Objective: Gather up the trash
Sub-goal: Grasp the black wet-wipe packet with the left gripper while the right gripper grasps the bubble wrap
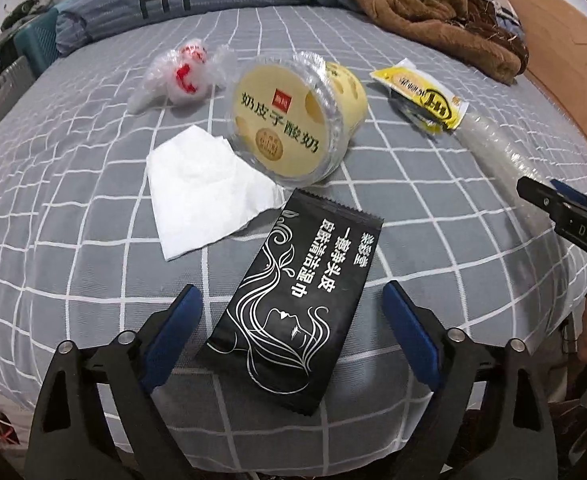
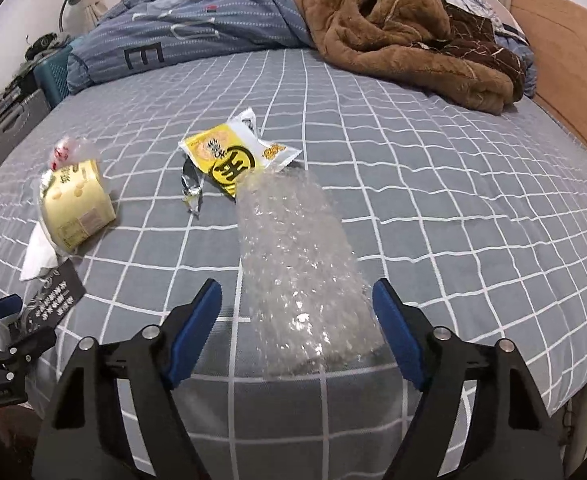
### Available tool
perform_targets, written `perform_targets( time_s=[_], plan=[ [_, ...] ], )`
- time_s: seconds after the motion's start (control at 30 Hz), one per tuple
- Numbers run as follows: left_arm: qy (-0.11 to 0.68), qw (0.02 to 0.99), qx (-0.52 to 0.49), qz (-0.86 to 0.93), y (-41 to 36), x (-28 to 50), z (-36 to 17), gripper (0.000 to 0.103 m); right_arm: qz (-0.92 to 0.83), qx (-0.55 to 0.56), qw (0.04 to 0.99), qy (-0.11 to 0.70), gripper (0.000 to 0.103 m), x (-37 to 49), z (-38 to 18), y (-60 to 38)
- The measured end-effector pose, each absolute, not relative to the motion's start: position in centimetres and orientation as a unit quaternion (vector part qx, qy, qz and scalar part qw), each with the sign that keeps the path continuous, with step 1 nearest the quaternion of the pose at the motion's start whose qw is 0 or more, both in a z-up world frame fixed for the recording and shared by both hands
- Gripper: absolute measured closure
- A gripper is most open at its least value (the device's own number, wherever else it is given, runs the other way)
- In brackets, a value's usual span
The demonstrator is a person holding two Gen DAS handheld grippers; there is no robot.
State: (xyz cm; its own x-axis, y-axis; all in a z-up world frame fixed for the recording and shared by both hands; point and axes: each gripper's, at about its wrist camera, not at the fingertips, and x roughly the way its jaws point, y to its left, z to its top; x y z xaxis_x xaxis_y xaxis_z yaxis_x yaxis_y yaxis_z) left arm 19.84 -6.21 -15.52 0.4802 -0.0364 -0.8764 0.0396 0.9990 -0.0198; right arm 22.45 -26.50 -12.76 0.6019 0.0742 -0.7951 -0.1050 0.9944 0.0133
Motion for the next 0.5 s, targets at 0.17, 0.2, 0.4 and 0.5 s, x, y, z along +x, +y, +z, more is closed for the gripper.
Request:
perform_targets(
  time_s=[0.17, 0.2, 0.4, 0.5],
  plan=[
    [0.513, 0.858, 0.007, -0.019, -6.3, 19.5, -16.0, 0.029, 0.048, -0.018, 0.889, 0.455, 0.044, 23.1, -13.6, -26.6],
    [0.513, 0.858, 0.005, -0.018, -6.2, 19.3, -16.1, 0.032, 0.048, -0.013, 0.888, 0.457, 0.047, 23.2, -13.7, -26.7],
    [0.518, 0.855, 0.007, -0.020, -6.4, 19.0, -16.1, 0.048, 0.057, -0.008, 0.886, 0.459, 0.071, 23.1, -13.7, -26.6],
    [0.522, 0.852, 0.000, -0.031, -6.4, 18.7, -16.1, 0.062, 0.063, -0.010, 0.887, 0.458, 0.083, 23.0, -13.5, -26.4]
  ],
)
